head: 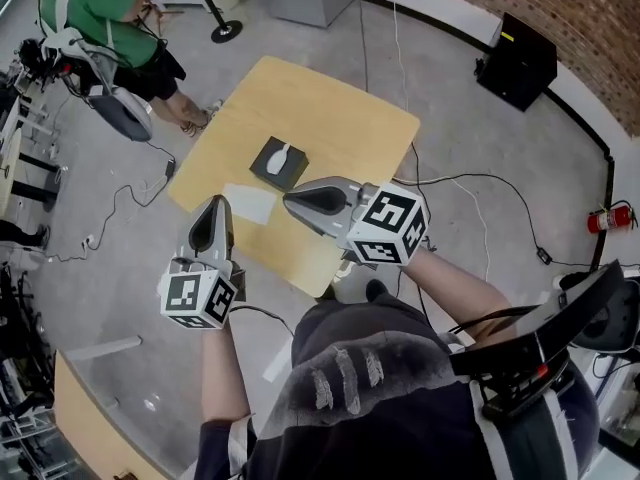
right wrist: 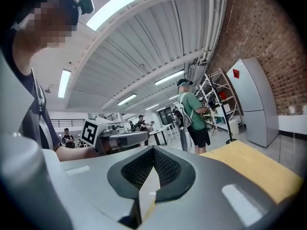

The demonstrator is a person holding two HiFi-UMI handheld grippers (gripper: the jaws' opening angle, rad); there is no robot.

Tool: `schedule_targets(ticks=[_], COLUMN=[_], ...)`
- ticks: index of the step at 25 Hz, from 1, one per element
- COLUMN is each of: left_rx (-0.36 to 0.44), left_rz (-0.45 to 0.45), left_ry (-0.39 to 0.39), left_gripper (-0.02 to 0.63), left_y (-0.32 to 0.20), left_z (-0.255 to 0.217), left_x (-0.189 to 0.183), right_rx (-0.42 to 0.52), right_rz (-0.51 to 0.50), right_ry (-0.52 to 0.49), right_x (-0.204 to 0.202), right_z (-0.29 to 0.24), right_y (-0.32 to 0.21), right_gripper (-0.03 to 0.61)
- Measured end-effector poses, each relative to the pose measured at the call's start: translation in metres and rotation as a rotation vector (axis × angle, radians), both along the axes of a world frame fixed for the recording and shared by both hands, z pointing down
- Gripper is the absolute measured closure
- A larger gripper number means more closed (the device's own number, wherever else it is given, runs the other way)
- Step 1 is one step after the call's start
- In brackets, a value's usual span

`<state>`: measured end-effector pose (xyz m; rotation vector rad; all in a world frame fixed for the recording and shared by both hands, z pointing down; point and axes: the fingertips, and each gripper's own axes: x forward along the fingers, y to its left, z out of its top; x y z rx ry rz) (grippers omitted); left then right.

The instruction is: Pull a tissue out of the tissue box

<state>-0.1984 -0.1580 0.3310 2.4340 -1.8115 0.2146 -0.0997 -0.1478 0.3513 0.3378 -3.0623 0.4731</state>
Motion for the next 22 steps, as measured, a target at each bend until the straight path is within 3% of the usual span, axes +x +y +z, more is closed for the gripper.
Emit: schedule_targets(ticks=[8,15,22], left_rx=[0.03,0.007,-0.017], left_rz=[-0.005,-0.106,-0.114], left_ry=[-0.073,-0.091,-0.077], left_gripper=[0.611,0.611,0.611], left_y=[0.019,0.058,0.094], left_z=[-0.014,-0.007,0.0], left_x=[0.046,0.05,0.048], right_rx=[-0.021,-0.054,-0.068], right_rz=[0.006,-0.088,-0.135], right_ry=[-0.076,-0.081,-0.08], right_x=[0.038,0.038,0.027], right_z=[-0.011,0.003,0.001], right_y=[0.007,0.029,0.058], right_gripper=[0.581,0.581,0.581])
